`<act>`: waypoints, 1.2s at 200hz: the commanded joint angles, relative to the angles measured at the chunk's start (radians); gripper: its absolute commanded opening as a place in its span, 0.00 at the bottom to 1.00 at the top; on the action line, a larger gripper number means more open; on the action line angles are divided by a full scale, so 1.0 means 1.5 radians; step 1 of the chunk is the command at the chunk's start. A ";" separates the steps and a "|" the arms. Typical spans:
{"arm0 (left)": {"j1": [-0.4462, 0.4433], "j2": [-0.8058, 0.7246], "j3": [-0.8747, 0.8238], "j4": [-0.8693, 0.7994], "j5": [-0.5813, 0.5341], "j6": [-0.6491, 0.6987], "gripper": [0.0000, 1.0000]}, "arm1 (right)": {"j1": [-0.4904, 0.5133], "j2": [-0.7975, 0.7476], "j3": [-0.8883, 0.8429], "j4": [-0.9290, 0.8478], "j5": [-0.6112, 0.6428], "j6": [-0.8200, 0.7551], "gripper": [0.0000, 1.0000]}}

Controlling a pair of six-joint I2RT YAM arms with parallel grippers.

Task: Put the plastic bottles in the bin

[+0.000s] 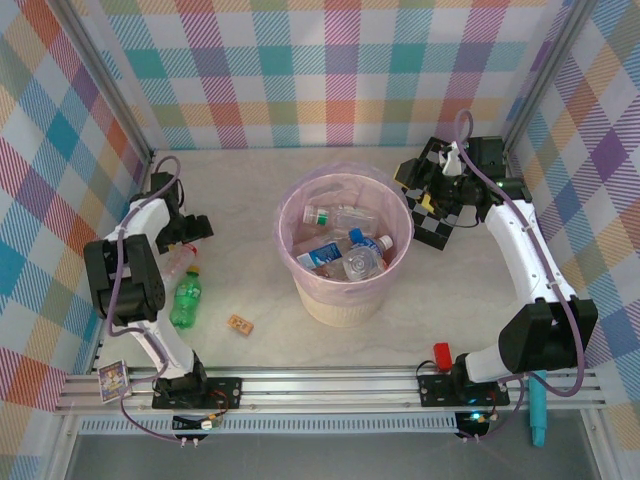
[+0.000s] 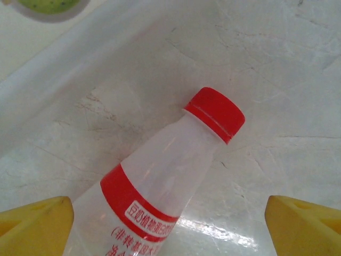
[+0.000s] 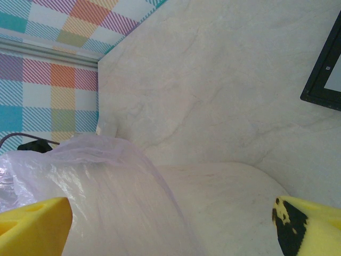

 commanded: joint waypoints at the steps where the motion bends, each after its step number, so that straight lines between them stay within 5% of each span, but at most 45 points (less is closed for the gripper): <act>1: -0.023 0.028 0.035 -0.047 -0.044 0.044 0.90 | -0.005 -0.004 0.007 -0.005 -0.005 -0.018 0.96; 105: -0.087 0.119 0.098 -0.076 -0.093 0.112 0.67 | -0.014 -0.014 -0.002 -0.009 -0.005 -0.024 0.96; 181: -0.113 0.141 0.143 -0.056 -0.075 0.128 0.39 | -0.025 -0.027 0.007 -0.021 0.000 -0.028 0.96; 240: -0.114 0.139 0.180 -0.061 -0.050 0.125 0.29 | -0.029 -0.030 0.016 -0.027 0.001 -0.030 0.96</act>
